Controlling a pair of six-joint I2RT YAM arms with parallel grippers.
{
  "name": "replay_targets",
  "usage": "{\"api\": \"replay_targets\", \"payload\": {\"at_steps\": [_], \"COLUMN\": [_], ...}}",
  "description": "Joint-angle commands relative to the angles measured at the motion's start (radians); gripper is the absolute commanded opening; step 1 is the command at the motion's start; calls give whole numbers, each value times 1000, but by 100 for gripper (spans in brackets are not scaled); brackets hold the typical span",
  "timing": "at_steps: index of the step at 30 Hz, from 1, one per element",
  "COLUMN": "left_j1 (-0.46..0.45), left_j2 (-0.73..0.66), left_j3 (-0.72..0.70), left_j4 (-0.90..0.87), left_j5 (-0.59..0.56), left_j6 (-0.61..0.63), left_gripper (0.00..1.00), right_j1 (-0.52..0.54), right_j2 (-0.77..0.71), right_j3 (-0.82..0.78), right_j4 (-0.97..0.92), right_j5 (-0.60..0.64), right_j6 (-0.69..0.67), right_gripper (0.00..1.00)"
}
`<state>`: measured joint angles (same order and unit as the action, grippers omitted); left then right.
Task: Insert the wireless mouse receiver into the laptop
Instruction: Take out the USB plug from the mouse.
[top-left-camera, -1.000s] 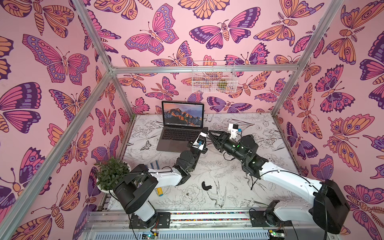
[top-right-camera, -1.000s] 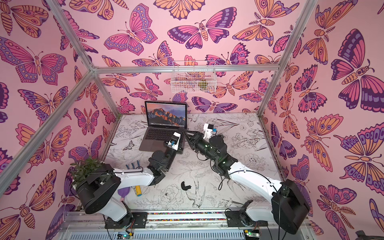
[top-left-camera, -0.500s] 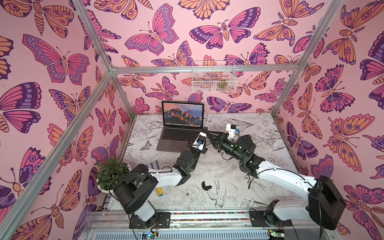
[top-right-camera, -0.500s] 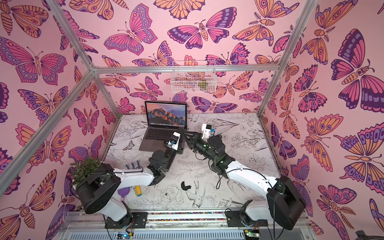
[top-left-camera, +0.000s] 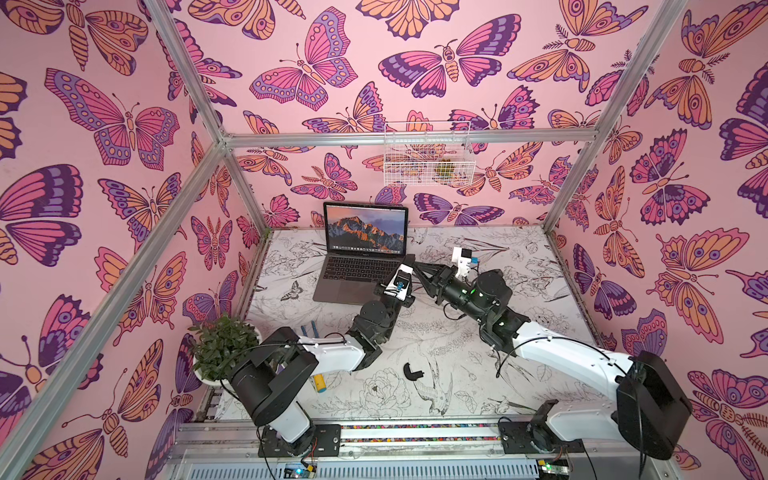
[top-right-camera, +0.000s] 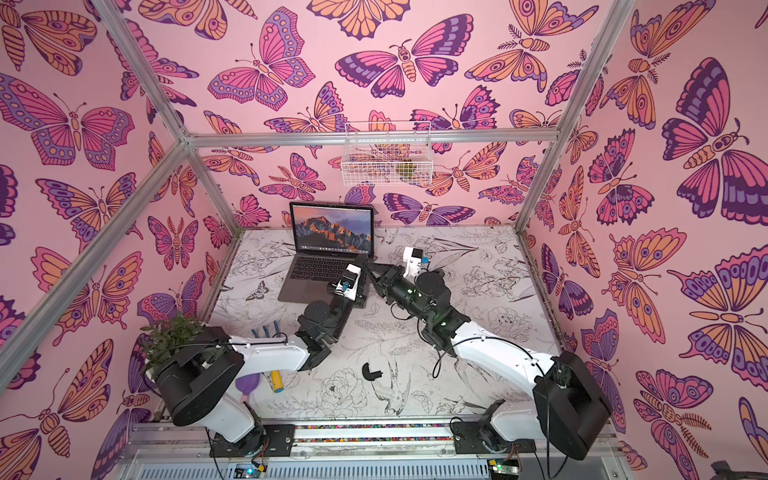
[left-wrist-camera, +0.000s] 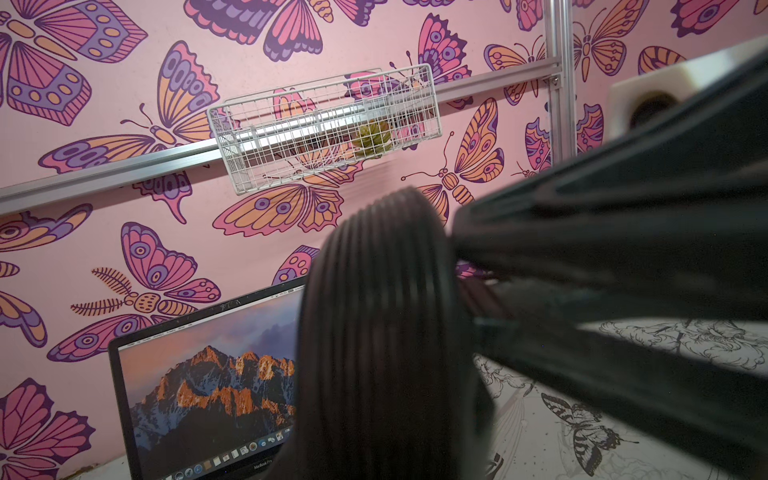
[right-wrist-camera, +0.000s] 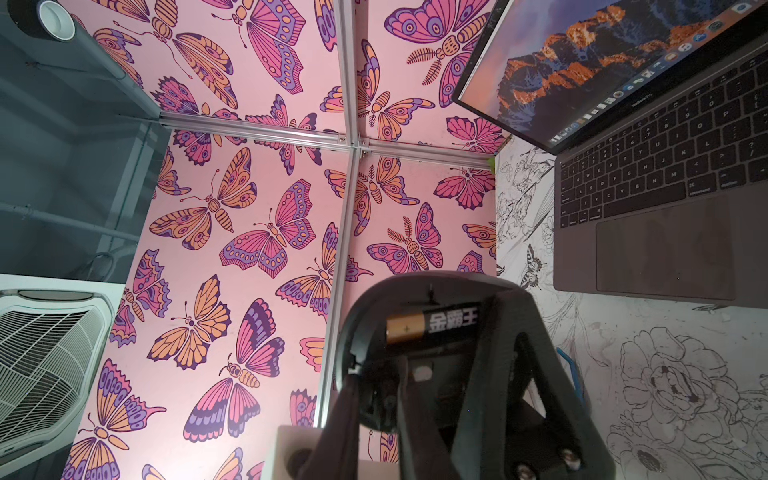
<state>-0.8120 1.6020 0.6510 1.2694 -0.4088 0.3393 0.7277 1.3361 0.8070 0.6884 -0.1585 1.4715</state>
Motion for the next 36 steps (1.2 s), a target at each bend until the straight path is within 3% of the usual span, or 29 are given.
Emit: {"api": "replay_targets", "payload": {"at_steps": [1,17,25,32,36], "left_j1": [-22,-58,-58,-48,-35], "left_j2": [27,60,55,41,44], "left_j3": [6,26,23,37,52], "left_j4": [5,32,39,44,48], "left_j5": [74,70,57,-40,-133], "left_j6": [43,114,112,101,93], "left_gripper": [0,0,0,0,0], "right_j1": [27,44,45,45,43], "right_j2": [18,55,56,9,-32], "right_j3": [61,87,65,24,-7], "right_j4": [105,126,125,72,21], "right_j5": [-59,-58,-42,11,64], "right_j6": [-5,33,40,13,4], "right_gripper": [19,18,10,0,0]}}
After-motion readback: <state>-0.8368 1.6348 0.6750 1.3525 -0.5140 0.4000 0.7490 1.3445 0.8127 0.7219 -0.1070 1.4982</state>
